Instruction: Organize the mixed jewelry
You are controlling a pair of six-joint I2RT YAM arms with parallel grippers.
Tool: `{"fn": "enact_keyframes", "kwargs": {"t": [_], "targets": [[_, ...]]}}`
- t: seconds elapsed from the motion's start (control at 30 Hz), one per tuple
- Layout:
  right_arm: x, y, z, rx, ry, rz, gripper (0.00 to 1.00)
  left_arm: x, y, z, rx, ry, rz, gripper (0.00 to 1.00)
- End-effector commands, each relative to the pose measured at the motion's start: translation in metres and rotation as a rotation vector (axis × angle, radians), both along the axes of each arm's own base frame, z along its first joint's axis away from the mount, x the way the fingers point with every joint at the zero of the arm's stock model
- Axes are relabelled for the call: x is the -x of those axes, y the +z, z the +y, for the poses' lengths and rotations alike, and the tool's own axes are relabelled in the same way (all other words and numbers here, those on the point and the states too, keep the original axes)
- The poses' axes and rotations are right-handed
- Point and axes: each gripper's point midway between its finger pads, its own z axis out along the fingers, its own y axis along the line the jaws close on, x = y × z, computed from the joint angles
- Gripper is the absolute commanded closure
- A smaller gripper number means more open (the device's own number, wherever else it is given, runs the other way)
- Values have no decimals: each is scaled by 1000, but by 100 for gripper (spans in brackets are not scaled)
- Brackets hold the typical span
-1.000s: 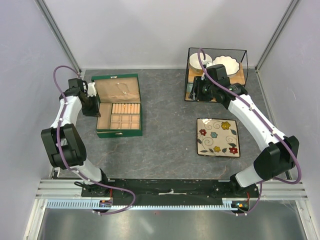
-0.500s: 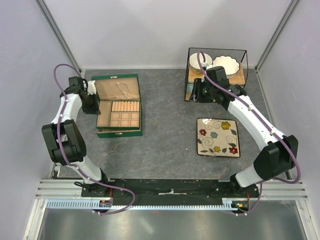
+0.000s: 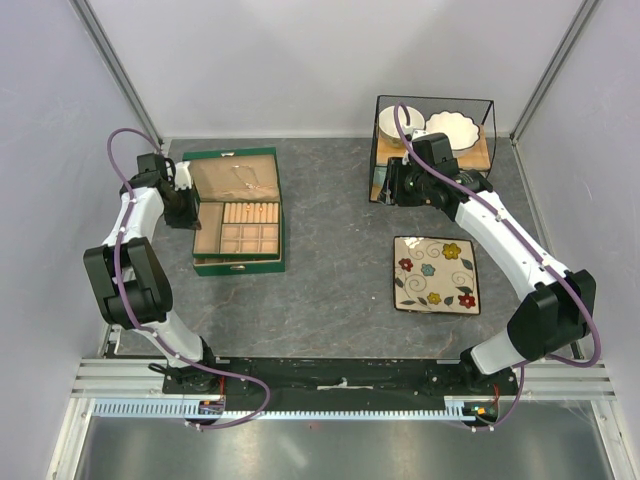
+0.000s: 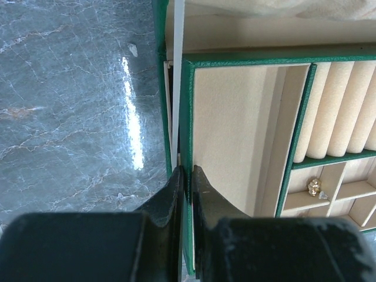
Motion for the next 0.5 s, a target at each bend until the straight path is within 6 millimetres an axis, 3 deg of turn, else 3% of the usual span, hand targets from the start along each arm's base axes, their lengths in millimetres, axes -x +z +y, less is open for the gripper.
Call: {"fn": "enact_keyframes", "kwargs": {"t": [0.0,0.47], "targets": [[-3,14,0,-19,7,-52,51,-20,15,-5,36,-35,-83,98],[-3,13,-1,-19,6,-52,51,-21,7,-3,28,-22,-74,98]]}}
